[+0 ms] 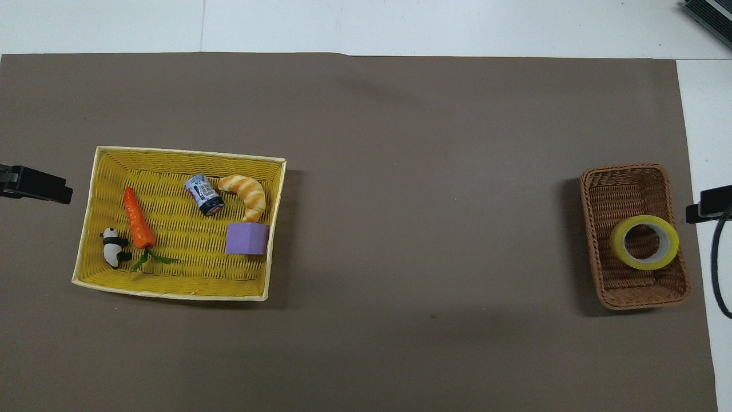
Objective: Move tape to another basket
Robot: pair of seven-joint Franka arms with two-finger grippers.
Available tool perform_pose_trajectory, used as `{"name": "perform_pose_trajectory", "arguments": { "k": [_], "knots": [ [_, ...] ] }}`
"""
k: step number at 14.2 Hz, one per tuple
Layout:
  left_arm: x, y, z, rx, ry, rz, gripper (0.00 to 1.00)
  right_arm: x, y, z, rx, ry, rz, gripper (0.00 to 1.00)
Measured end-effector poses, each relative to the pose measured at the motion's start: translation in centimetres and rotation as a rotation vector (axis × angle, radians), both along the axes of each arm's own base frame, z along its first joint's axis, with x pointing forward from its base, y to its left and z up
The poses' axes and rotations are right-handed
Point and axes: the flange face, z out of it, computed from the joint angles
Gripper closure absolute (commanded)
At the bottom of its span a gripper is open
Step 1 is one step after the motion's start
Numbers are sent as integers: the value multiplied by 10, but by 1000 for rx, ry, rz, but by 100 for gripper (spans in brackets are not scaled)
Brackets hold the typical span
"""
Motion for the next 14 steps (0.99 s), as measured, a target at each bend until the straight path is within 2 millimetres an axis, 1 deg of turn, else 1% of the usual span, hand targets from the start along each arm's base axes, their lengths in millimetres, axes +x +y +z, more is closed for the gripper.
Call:
{"name": "perform_pose_trajectory", "arguments": {
  "k": [3, 6, 14],
  "knots": [
    [0, 0, 0, 0, 0, 0, 0, -1, -3, 3, -26, -7, 32, 0],
    [0, 0, 0, 0, 0, 0, 0, 0, -2, 6, -43, -16, 49, 0],
    [0, 0, 0, 0, 0, 0, 0, 0, 1, 6, -42, -11, 54, 0]
  ]
}}
